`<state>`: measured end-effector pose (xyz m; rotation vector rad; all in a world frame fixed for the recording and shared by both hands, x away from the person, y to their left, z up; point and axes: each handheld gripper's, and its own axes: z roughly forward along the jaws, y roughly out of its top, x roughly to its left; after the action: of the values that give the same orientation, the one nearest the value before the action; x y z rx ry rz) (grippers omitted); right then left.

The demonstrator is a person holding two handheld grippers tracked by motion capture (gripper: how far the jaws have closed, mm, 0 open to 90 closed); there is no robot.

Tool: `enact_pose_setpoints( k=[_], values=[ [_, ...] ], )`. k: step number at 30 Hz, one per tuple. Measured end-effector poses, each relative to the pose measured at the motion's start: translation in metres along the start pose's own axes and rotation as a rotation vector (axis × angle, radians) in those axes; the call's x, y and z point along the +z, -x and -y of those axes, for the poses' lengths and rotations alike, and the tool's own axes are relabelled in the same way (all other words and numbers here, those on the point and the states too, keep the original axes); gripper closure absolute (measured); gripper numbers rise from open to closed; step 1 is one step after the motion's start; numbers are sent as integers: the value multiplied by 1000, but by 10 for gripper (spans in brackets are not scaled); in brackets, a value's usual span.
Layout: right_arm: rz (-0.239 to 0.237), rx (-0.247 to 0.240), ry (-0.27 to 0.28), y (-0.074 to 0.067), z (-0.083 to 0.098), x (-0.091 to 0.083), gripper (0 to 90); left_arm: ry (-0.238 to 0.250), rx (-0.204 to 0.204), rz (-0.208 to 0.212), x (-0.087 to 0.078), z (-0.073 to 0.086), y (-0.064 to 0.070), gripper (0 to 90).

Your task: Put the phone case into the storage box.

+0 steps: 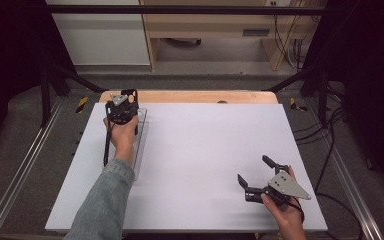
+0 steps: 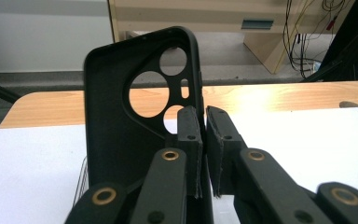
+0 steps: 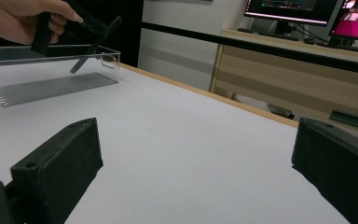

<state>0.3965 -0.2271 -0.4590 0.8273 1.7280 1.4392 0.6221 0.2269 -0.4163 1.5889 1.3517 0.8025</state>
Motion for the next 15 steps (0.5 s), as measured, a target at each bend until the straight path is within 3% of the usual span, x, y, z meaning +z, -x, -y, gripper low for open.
enact_pose_setpoints(
  k=[15],
  values=[
    [1, 4, 1, 0, 0, 0, 20, -13, -7, 11, 1, 1, 0, 849]
  ],
)
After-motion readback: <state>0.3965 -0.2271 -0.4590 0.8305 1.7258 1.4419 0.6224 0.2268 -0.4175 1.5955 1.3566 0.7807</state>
